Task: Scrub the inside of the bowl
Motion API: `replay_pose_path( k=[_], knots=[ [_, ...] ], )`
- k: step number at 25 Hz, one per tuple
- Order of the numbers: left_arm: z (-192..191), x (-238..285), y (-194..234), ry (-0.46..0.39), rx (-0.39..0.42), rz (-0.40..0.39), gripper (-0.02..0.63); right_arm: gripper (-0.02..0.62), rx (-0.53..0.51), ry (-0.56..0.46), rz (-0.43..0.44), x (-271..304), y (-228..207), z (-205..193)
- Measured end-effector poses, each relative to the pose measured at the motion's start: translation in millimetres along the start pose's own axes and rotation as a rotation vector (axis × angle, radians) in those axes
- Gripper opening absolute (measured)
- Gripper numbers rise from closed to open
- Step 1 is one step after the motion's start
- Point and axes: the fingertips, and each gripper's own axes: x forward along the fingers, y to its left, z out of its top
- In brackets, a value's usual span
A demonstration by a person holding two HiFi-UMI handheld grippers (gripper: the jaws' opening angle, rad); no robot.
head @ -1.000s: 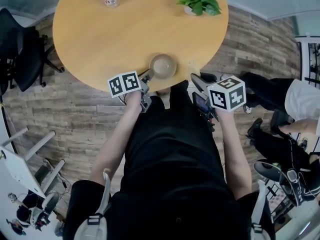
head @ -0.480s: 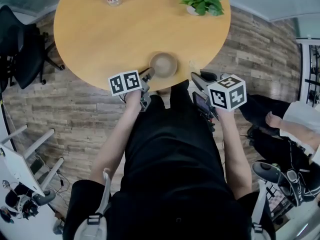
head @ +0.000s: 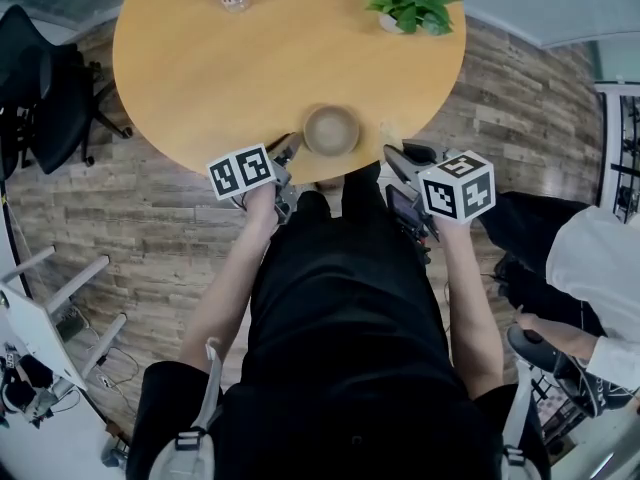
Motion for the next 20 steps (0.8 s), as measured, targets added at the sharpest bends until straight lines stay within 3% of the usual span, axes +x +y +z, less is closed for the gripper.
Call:
replay_pose_path(
  k=[3,12,20],
  knots=[
    [0.8,-4.7,-10.5,-0.020,0.000,-0.057,0.080,0.037,0.016,-0.027,0.051,2.5,7.0,4.4],
    [1.3,-33.0,-37.3,-0.083,0.110,-0.106,0.016,0.037,0.045,-0.116,0.210,9.4,35.2,21.7],
    [9.1,-56.7,-71.4,-0.121,0.313,-0.140,0.014,0.037,0.064,-0.216,0.274,7.2,46.7,39.6]
  ],
)
